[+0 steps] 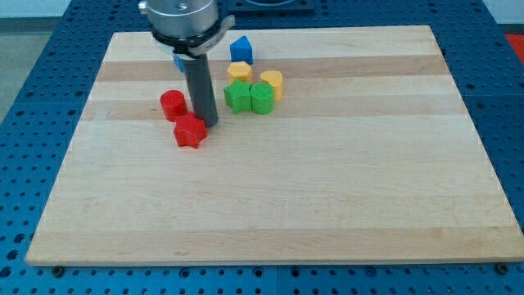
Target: Slightly push the red blocks towards the top side of the board
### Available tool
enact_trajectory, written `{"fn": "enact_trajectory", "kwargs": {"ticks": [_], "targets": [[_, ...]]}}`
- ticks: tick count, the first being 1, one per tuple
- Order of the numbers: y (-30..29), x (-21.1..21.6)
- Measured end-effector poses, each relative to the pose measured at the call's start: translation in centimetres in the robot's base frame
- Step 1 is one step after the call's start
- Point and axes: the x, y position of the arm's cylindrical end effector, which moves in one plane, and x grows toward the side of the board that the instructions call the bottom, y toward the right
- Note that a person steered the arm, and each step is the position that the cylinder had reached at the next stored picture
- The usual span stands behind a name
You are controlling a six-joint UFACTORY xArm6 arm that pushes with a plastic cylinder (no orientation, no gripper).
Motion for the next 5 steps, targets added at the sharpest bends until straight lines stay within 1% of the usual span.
{"fn": "enact_trajectory", "kwargs": {"ticks": [1, 2, 3, 4, 5], "targets": [[-2.3, 0.0], [2.1, 0.2], [2.6, 4.0], [0.0, 8.0], [-3.6, 7.6]]}}
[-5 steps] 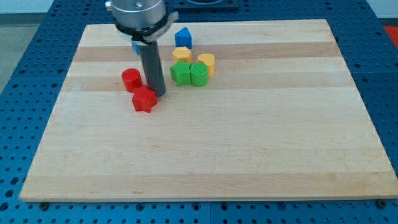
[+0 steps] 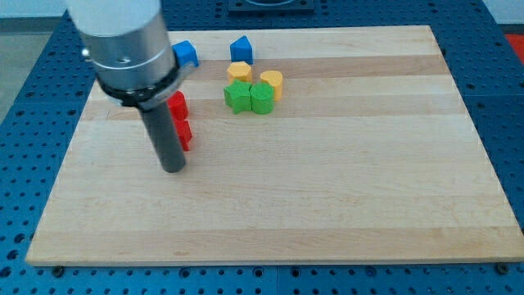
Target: Slightly push the red blocks towards the top side of the board
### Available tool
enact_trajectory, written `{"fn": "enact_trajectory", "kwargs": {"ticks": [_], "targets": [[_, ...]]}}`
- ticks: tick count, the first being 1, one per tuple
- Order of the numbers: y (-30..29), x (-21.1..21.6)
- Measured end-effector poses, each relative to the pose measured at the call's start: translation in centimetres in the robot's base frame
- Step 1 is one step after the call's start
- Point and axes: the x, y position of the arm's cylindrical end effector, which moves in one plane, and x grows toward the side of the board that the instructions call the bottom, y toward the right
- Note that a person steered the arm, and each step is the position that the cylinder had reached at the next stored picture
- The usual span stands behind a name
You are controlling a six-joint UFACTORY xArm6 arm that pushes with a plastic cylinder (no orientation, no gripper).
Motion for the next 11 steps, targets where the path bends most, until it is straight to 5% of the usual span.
{"fn": "enact_trajectory", "kwargs": {"ticks": [4, 6, 11], "targets": [[0.0, -6.1], [7.5, -4.1], [5.6, -14.5]]}}
